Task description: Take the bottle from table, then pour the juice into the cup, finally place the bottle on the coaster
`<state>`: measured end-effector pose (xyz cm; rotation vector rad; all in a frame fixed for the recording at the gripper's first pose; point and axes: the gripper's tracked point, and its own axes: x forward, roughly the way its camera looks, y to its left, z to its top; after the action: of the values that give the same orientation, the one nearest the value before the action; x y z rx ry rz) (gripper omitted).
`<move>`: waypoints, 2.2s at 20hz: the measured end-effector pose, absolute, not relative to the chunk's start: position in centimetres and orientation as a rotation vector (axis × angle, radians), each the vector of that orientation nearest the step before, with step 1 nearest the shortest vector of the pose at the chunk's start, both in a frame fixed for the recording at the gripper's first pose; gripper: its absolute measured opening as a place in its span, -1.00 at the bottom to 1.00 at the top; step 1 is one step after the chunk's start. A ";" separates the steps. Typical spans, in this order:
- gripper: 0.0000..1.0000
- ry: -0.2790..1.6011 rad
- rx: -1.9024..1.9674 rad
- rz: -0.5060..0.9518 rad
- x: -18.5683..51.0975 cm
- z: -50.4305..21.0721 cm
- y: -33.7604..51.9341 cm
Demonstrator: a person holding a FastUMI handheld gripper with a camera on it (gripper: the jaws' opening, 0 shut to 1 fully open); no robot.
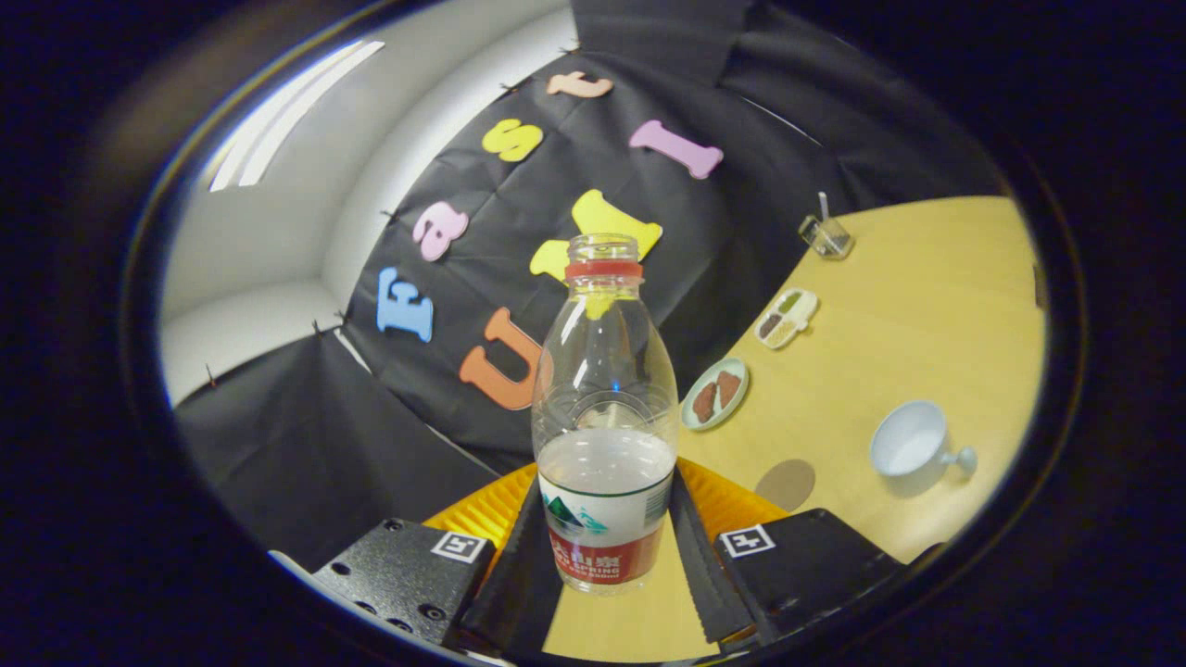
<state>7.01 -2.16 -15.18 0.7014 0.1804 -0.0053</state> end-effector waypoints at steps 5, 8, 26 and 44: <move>0.54 0.155 0.266 -0.094 6.1 -15.1 -5.5; 0.54 0.158 0.199 -0.097 6.4 -15.3 -6.2; 0.57 0.240 -0.002 -0.187 17.3 -25.2 -7.7; 0.61 0.303 -0.056 -0.095 21.4 -33.5 -4.9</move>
<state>21.43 -4.91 -33.50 -0.0558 0.3032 -0.0946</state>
